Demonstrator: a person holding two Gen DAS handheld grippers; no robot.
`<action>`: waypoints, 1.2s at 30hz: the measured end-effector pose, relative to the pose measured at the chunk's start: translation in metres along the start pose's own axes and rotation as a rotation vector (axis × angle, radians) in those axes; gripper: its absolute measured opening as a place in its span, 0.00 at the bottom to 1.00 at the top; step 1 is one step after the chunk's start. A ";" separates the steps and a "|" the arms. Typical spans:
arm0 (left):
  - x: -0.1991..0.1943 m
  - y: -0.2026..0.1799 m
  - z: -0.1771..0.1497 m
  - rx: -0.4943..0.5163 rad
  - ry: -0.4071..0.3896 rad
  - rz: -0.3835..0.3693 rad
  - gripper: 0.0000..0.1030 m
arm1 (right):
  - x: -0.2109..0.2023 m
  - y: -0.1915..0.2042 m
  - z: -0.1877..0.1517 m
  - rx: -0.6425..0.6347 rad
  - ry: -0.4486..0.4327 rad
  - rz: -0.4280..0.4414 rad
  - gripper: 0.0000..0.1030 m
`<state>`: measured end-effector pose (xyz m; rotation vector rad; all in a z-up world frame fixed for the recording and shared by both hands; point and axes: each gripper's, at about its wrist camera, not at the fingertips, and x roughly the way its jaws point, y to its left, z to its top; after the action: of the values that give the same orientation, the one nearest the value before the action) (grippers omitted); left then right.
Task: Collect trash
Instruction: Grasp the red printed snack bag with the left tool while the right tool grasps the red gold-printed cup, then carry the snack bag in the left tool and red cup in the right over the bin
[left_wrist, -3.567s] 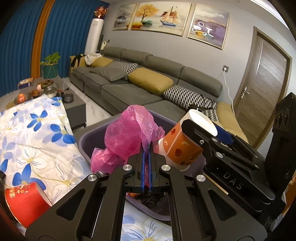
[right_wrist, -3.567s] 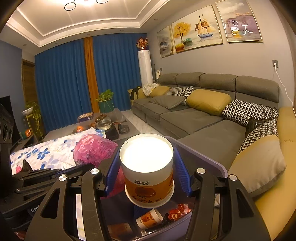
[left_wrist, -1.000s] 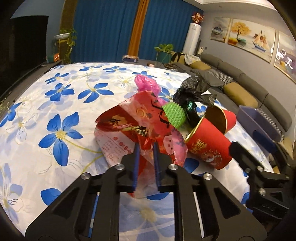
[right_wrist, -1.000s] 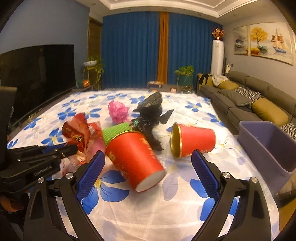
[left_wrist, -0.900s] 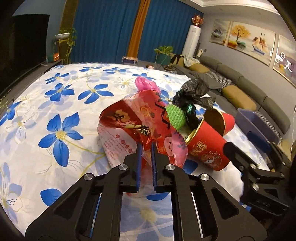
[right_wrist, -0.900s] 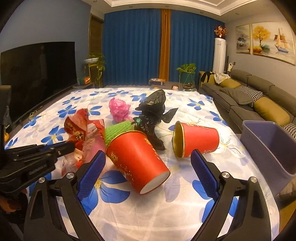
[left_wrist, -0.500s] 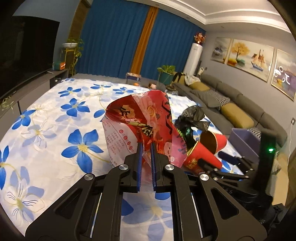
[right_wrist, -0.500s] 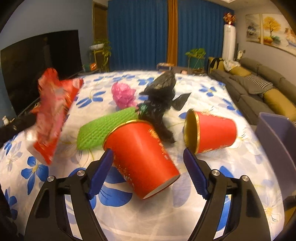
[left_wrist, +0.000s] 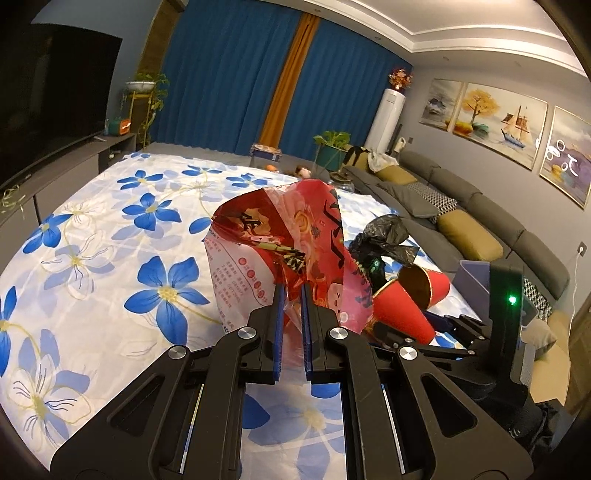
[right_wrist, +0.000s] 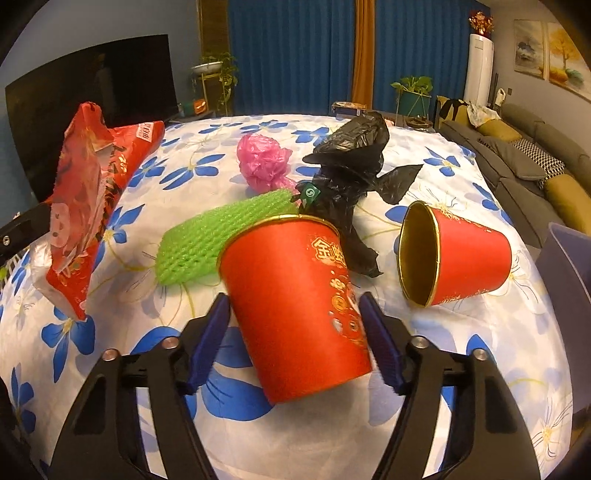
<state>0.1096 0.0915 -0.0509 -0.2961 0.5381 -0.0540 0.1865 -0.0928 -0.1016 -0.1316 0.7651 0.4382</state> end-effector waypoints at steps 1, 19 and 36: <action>-0.001 0.000 0.000 0.000 -0.001 0.000 0.08 | -0.002 0.001 -0.001 0.003 -0.003 0.006 0.63; -0.009 -0.005 -0.002 0.017 -0.013 0.006 0.08 | -0.084 -0.005 -0.022 0.062 -0.170 0.049 0.63; -0.006 -0.029 0.000 0.075 -0.024 0.001 0.08 | -0.119 -0.047 -0.022 0.135 -0.260 0.019 0.63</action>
<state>0.1049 0.0646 -0.0393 -0.2231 0.5113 -0.0700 0.1172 -0.1814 -0.0366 0.0586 0.5386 0.4111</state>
